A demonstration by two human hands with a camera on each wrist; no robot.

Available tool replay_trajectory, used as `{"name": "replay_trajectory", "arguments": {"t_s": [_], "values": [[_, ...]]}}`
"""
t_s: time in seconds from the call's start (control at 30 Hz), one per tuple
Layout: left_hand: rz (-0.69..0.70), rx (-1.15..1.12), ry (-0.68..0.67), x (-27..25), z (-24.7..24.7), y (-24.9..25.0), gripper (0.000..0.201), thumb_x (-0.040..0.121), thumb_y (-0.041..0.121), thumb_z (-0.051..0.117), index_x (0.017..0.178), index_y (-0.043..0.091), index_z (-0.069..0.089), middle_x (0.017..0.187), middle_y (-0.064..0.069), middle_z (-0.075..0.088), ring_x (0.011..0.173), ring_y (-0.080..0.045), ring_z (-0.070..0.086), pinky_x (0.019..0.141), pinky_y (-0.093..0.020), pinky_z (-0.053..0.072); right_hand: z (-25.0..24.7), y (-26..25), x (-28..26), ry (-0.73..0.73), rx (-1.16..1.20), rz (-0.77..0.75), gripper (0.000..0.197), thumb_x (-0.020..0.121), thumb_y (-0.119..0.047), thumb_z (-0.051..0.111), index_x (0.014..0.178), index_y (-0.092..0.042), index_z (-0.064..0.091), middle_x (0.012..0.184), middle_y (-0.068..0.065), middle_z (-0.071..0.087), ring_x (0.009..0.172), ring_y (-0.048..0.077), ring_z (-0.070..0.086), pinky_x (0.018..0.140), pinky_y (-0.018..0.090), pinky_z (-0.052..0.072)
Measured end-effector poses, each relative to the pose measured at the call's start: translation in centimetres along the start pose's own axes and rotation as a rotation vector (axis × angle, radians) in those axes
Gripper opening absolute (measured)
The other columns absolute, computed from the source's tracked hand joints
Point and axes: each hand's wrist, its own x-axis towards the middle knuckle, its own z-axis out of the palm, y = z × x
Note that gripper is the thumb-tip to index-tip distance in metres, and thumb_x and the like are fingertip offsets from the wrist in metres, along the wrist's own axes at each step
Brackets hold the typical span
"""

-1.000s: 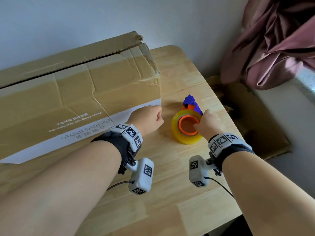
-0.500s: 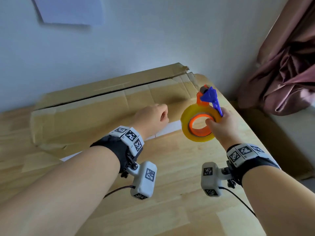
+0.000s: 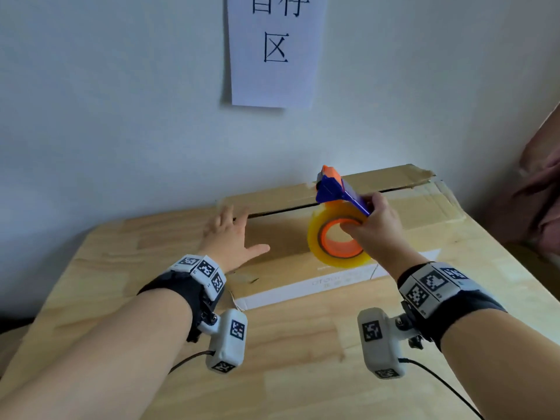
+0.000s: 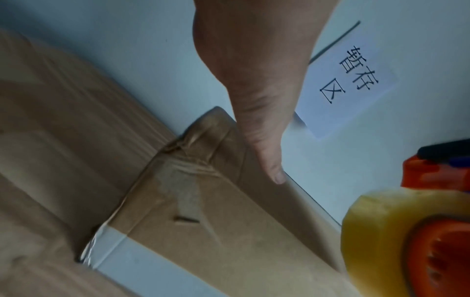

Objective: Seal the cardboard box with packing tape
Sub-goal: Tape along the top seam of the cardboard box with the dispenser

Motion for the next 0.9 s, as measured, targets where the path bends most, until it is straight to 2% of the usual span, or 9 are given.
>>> {"name": "replay_trajectory", "arguments": {"t_s": [0.1, 0.17, 0.23, 0.4, 0.53, 0.63, 0.73, 0.8, 0.9], "values": [[0.002, -0.028, -0.053, 1.8, 0.3, -1.2, 0.097, 0.074, 0.079, 0.042, 0.149, 0.029, 0.004, 0.158, -0.005, -0.008, 0.144, -0.034, -0.006, 0.111, -0.062, 0.01, 1.2, -2.9, 1.4, -0.064, -0.011, -0.066, 0.048, 0.076, -0.012, 0.073, 0.117, -0.012, 0.049, 0.097, 0.0, 0.056, 0.085, 0.019, 0.053, 0.067, 0.023, 0.039], [0.001, -0.053, -0.1, 3.1, 1.0, -1.3, 0.098, 0.07, 0.082, 0.043, 0.147, 0.037, 0.004, 0.158, 0.002, -0.005, 0.144, -0.033, -0.008, 0.107, -0.066, 0.014, 2.0, -4.4, 2.4, -0.08, -0.042, -0.111, 0.047, 0.076, -0.013, 0.072, 0.116, -0.014, 0.048, 0.097, -0.001, 0.057, 0.084, 0.017, 0.054, 0.061, 0.019, 0.039], [-0.005, -0.107, -0.158, 4.2, 1.9, -1.4, 0.1, 0.064, 0.086, 0.043, 0.146, 0.044, 0.004, 0.158, 0.007, -0.004, 0.143, -0.034, -0.012, 0.105, -0.067, 0.017, 3.1, -5.2, 3.5, -0.087, -0.048, -0.134, 0.048, 0.075, -0.013, 0.072, 0.116, -0.015, 0.048, 0.096, -0.002, 0.057, 0.083, 0.017, 0.055, 0.064, 0.021, 0.041], [0.029, -0.174, -0.172, 4.6, 4.0, -2.5, 0.103, 0.06, 0.092, 0.032, 0.147, 0.041, 0.01, 0.158, 0.008, -0.003, 0.143, -0.031, -0.015, 0.114, -0.054, 0.013, 5.8, -4.9, 5.2, -0.128, -0.045, -0.116, 0.051, 0.074, -0.011, 0.072, 0.117, -0.015, 0.047, 0.093, -0.004, 0.055, 0.084, 0.018, 0.056, 0.068, 0.027, 0.044], [0.077, -0.153, -0.096, 2.9, 5.2, -3.5, 0.113, 0.049, 0.097, 0.005, 0.147, 0.041, 0.013, 0.158, 0.009, 0.001, 0.144, -0.027, -0.01, 0.116, -0.049, 0.009, 6.9, -4.5, 5.0, -0.18, -0.026, -0.109, 0.052, 0.074, -0.012, 0.075, 0.117, -0.016, 0.046, 0.095, -0.002, 0.056, 0.083, 0.019, 0.056, 0.068, 0.026, 0.046], [0.098, -0.16, -0.078, 1.1, 5.3, -5.0, 0.109, 0.052, 0.095, 0.006, 0.146, 0.042, 0.014, 0.158, 0.01, 0.003, 0.144, -0.024, -0.009, 0.117, -0.047, 0.008, 7.2, -4.9, 4.2, -0.257, 0.013, -0.116, 0.056, 0.072, -0.014, 0.079, 0.117, -0.017, 0.046, 0.094, 0.0, 0.057, 0.076, 0.015, 0.055, 0.06, 0.021, 0.043], [0.112, -0.161, -0.108, -1.3, 5.3, -6.8, 0.11, 0.05, 0.097, 0.006, 0.145, 0.044, 0.015, 0.157, 0.012, 0.004, 0.144, -0.022, -0.008, 0.116, -0.049, 0.014, 7.4, -5.7, 2.7, -0.396, 0.087, -0.116, 0.06, 0.071, -0.016, 0.082, 0.118, -0.021, 0.044, 0.094, 0.0, 0.058, 0.076, 0.015, 0.058, 0.061, 0.022, 0.044], [0.105, -0.183, -0.145, -2.5, 4.7, -7.9, 0.101, 0.058, 0.094, 0.015, 0.145, 0.043, 0.02, 0.157, 0.012, 0.007, 0.145, -0.022, -0.004, 0.115, -0.048, 0.015, 7.5, -6.3, 1.6, -0.464, 0.082, -0.156, 0.06, 0.07, -0.012, 0.082, 0.118, -0.02, 0.047, 0.095, 0.001, 0.06, 0.08, 0.018, 0.06, 0.065, 0.023, 0.046], [0.031, -0.293, -0.182, -3.5, 2.0, -8.5, 0.063, 0.088, 0.068, 0.027, 0.142, 0.034, 0.036, 0.154, 0.007, 0.025, 0.143, -0.022, 0.018, 0.115, -0.046, 0.017, 7.8, -7.4, 0.3, -0.526, 0.028, -0.209, 0.06, 0.068, -0.009, 0.083, 0.115, -0.018, 0.048, 0.098, 0.005, 0.061, 0.086, 0.023, 0.06, 0.071, 0.029, 0.05]]}}
